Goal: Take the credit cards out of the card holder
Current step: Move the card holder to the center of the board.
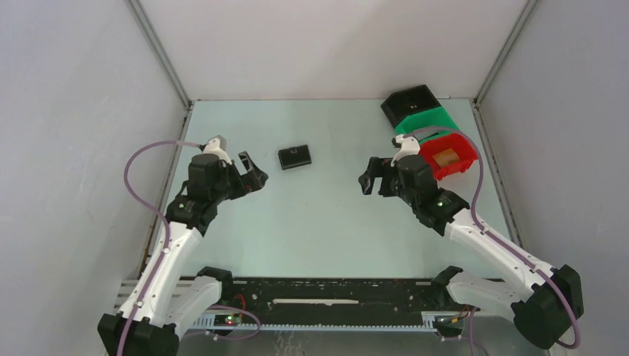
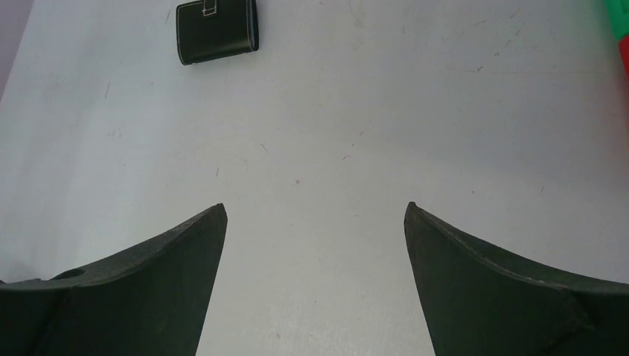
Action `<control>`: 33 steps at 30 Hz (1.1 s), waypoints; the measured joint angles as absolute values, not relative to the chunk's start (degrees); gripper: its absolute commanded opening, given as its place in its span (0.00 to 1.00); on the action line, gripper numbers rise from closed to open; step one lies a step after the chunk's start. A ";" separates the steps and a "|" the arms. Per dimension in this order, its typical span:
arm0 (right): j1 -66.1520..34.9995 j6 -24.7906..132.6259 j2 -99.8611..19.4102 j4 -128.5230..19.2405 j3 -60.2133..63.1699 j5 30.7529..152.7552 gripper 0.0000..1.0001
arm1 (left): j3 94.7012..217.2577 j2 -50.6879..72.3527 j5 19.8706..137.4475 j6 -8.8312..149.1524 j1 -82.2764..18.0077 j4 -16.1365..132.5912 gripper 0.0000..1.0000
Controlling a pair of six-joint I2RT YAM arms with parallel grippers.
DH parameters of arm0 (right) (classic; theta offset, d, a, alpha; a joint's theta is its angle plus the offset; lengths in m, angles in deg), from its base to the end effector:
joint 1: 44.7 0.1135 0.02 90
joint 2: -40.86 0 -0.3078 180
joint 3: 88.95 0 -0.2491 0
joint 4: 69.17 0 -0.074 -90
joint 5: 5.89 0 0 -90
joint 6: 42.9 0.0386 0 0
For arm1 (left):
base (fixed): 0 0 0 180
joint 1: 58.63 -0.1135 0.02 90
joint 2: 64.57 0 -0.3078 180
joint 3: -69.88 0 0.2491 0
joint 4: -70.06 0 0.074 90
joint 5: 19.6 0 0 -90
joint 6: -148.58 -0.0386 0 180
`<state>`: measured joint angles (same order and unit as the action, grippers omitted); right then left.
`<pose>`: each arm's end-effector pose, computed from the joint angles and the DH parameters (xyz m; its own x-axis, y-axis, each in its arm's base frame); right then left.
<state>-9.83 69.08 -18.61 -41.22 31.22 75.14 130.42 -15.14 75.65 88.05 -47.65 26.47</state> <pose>0.1775 0.1163 0.3283 -0.5213 0.0874 -0.8489 -0.2763 0.9239 0.2648 0.1555 -0.0338 0.3349 -0.5896 -0.3847 -0.7103 -0.0283 0.8886 -0.4578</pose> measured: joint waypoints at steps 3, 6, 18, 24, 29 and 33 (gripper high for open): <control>-9.83 69.10 -18.61 -41.24 31.22 75.12 0.99 | 130.42 -15.52 75.44 88.05 -47.65 26.52 1.00; -9.81 69.17 -18.61 -41.24 31.22 75.12 0.99 | 130.42 -15.82 75.22 88.05 -47.63 26.69 1.00; -9.81 69.54 -18.61 -41.22 31.22 75.12 0.99 | 130.42 -15.82 75.24 88.08 -47.61 26.93 1.00; -9.79 70.00 -18.61 -41.19 31.22 75.12 0.99 | 129.57 -14.95 74.82 88.12 -44.09 27.74 1.00; -9.79 70.63 -18.61 -40.97 31.22 74.94 0.98 | 125.35 -11.54 73.56 89.80 -33.57 28.64 1.00; -9.79 70.92 -18.61 -40.89 31.22 74.94 0.98 | 124.34 -8.35 73.40 91.29 -31.30 28.99 1.00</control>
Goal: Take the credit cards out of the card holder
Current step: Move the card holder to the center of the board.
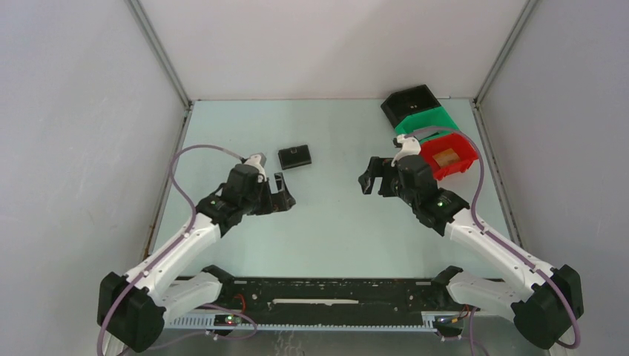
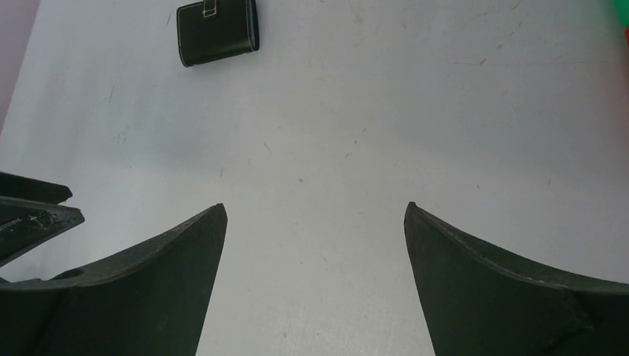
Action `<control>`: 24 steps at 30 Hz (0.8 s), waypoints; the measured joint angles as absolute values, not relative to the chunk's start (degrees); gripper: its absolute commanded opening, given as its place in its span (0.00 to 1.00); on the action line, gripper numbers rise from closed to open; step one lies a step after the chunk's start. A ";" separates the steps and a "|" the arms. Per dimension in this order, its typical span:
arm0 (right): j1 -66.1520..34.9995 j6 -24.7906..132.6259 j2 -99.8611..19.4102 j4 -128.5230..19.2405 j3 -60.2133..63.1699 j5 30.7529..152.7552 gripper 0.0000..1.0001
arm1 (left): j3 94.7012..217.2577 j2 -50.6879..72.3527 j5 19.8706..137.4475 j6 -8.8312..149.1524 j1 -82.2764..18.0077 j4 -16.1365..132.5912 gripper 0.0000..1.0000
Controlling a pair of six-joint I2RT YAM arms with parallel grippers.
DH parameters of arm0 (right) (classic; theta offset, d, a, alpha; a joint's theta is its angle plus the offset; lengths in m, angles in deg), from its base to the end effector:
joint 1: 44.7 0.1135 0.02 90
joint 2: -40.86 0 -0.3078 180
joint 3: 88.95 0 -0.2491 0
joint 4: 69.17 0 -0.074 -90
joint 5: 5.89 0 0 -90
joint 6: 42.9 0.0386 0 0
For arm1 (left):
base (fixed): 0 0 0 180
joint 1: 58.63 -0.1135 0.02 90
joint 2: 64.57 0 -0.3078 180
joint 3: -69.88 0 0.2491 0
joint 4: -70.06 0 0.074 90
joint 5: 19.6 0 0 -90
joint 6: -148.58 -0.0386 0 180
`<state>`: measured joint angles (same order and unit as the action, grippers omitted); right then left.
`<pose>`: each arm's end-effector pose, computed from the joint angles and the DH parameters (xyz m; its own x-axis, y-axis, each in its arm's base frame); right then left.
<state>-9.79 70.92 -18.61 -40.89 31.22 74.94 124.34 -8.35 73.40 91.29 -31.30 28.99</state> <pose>0.1772 0.1162 0.3277 -0.5328 0.1144 -0.8385 -0.2561 0.9226 0.2886 0.1593 -0.0846 0.2852 -0.7744 -0.2073 -0.5978 0.0881 0.9003 -0.4262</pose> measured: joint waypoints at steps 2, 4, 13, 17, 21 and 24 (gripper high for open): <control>-9.79 71.09 -18.61 -40.87 31.22 74.94 0.98 | 124.67 -7.39 72.62 91.66 -31.21 29.34 1.00; -9.79 71.42 -18.63 -40.78 31.22 74.83 0.98 | 126.66 -5.51 71.02 91.64 -31.21 28.62 1.00; -9.17 79.48 -21.58 -37.08 31.40 73.48 0.98 | 155.99 19.32 72.53 87.92 -38.80 22.41 1.00; -1.55 83.57 -28.16 -38.40 32.12 74.18 0.98 | 167.58 30.60 73.58 83.92 -41.95 19.37 1.00; 3.63 85.28 -35.09 -39.73 32.05 75.93 0.98 | 175.97 39.63 74.85 79.92 -44.24 16.01 1.00; 3.70 86.06 -36.64 -40.63 32.05 76.08 0.98 | 181.76 46.54 76.59 76.21 -46.40 13.84 0.99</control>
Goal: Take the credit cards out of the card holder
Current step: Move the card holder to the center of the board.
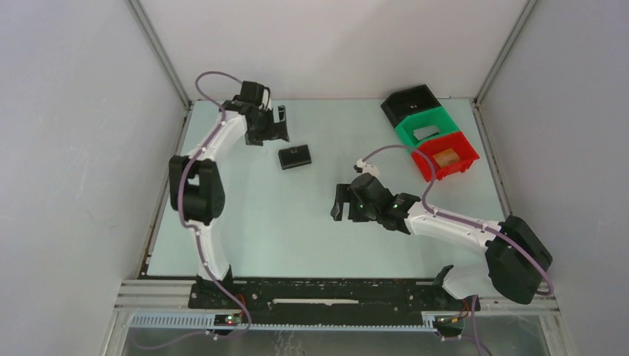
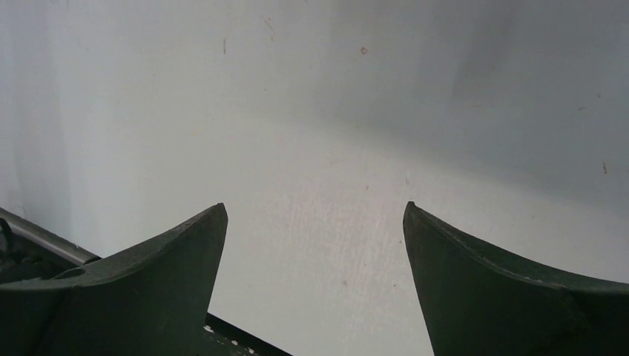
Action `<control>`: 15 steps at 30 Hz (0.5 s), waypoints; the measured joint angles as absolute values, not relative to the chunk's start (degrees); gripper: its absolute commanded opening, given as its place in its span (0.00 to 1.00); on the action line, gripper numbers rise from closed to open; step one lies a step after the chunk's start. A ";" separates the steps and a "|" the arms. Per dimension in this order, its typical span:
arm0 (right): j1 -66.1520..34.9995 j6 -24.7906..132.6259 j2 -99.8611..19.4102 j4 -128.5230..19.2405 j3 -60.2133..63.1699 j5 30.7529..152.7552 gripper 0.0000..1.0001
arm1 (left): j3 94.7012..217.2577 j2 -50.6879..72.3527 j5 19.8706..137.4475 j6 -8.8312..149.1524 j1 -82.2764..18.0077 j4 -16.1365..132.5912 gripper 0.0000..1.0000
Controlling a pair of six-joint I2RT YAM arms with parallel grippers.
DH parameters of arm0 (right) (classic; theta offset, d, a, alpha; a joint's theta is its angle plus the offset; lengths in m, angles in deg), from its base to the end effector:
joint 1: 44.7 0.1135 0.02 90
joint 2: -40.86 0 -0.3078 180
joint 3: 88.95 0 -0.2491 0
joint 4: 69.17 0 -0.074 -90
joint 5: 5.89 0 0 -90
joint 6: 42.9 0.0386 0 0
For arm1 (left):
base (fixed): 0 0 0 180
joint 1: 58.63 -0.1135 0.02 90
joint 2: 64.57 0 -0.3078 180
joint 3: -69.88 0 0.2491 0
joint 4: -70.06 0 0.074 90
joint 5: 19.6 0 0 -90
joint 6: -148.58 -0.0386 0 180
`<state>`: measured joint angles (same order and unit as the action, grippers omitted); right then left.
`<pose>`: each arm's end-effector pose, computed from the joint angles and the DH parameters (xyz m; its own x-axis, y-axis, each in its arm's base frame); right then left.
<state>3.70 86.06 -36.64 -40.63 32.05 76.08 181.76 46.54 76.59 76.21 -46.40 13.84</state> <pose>0.1807 0.1954 0.2528 -0.8037 0.0326 -0.5942 -0.2211 0.9107 0.3490 0.4327 -0.0981 0.3114 -0.8490 -0.1241 -0.5136 0.0139 0.9665 -0.2564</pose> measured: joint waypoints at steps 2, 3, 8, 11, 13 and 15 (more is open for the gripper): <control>3.61 86.28 -36.64 -41.02 31.53 75.86 0.98 | 185.78 50.91 77.14 74.04 -47.37 12.16 0.97; 3.59 86.30 -36.64 -41.04 31.16 75.77 0.98 | 187.88 53.16 77.69 73.00 -47.69 11.42 0.97; 3.59 86.50 -36.62 -41.17 29.78 75.47 0.98 | 196.14 63.10 81.51 69.63 -47.96 7.66 0.92; 3.59 86.63 -36.62 -40.82 29.72 75.14 0.98 | 197.15 66.21 83.24 68.93 -47.74 6.50 0.77; 3.59 86.70 -36.62 -40.43 29.72 74.86 0.98 | 197.15 67.34 84.38 68.86 -47.65 5.62 0.68; 3.59 86.78 -36.62 -39.93 29.72 74.40 0.98 | 197.15 68.20 85.29 69.02 -47.63 5.19 0.55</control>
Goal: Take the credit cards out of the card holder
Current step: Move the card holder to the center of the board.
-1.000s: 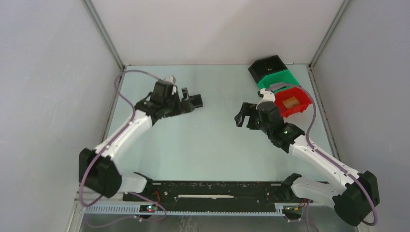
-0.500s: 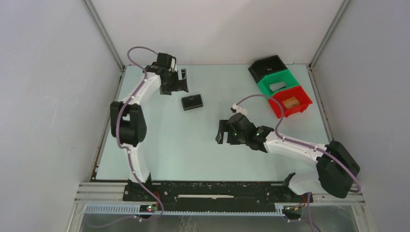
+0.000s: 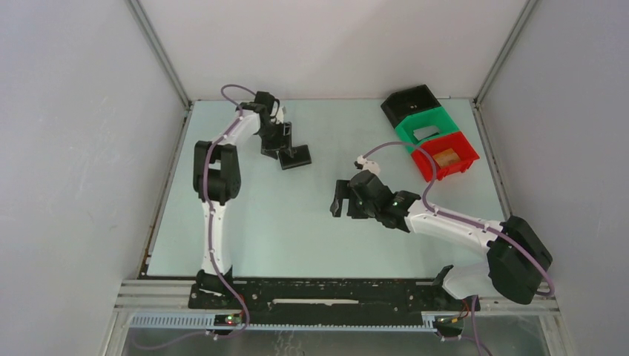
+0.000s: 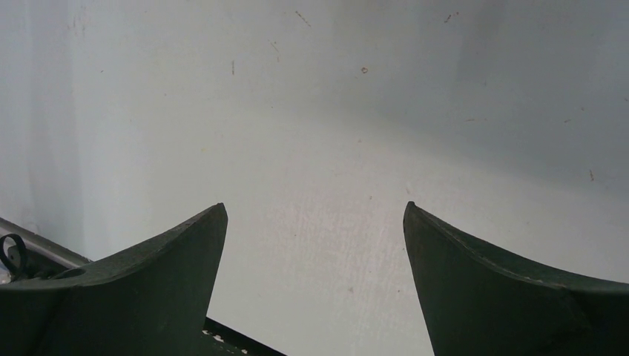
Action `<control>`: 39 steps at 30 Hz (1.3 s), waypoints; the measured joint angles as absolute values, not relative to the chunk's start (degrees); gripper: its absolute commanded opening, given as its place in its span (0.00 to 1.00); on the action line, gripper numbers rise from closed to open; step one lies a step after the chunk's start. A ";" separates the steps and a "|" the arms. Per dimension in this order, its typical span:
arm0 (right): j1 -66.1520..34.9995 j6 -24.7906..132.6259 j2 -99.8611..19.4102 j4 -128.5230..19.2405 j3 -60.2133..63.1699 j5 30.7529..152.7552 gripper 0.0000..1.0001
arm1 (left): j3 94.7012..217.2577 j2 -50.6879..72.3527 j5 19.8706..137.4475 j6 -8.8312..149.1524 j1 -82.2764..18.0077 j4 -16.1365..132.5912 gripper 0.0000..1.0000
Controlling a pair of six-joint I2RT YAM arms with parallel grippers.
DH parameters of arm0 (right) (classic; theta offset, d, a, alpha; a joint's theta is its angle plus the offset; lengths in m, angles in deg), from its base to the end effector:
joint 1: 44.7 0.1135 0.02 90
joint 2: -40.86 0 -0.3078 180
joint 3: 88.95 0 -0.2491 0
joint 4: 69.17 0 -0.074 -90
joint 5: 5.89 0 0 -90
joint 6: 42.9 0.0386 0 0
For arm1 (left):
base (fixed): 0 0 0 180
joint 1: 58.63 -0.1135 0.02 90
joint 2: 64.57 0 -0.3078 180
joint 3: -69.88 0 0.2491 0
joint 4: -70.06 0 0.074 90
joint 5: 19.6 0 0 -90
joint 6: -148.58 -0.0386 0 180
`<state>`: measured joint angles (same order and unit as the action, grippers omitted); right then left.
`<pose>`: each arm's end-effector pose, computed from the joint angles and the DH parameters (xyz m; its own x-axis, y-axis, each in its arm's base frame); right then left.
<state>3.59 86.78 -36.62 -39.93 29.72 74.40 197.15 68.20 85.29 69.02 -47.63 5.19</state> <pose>0.1853 0.1981 0.2649 -0.7841 0.0662 -0.6172 -0.2032 0.9121 0.3560 0.5030 -0.1079 0.2107 -0.9580 0.0078 -0.2865 0.0971 0.9493 -0.2989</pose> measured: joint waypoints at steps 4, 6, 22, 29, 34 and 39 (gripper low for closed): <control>3.59 87.18 -36.62 -39.42 29.72 73.59 0.98 | 197.06 68.39 86.91 69.48 -47.63 5.21 0.20; 3.59 87.35 -36.57 -39.18 29.72 73.39 0.98 | 196.71 68.00 88.03 69.83 -47.69 6.45 0.01; -3.08 88.45 -28.51 -33.13 29.72 72.23 0.99 | 165.98 42.06 83.87 74.79 -39.10 18.54 0.00; -14.68 88.40 -18.04 -30.13 31.20 75.27 0.99 | 156.87 30.32 70.19 75.73 -23.50 22.82 0.00; -22.49 88.45 -10.30 -28.84 34.50 77.72 0.99 | 152.85 25.84 58.78 71.92 -12.26 24.53 0.09; -26.97 88.53 -5.36 -26.66 38.11 79.40 0.99 | 152.01 25.47 58.02 70.11 -1.49 23.72 0.52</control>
<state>-26.97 88.53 -5.36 -26.66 38.11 79.40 152.01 25.47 58.02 70.11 -1.49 23.72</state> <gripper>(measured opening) 0.990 0.311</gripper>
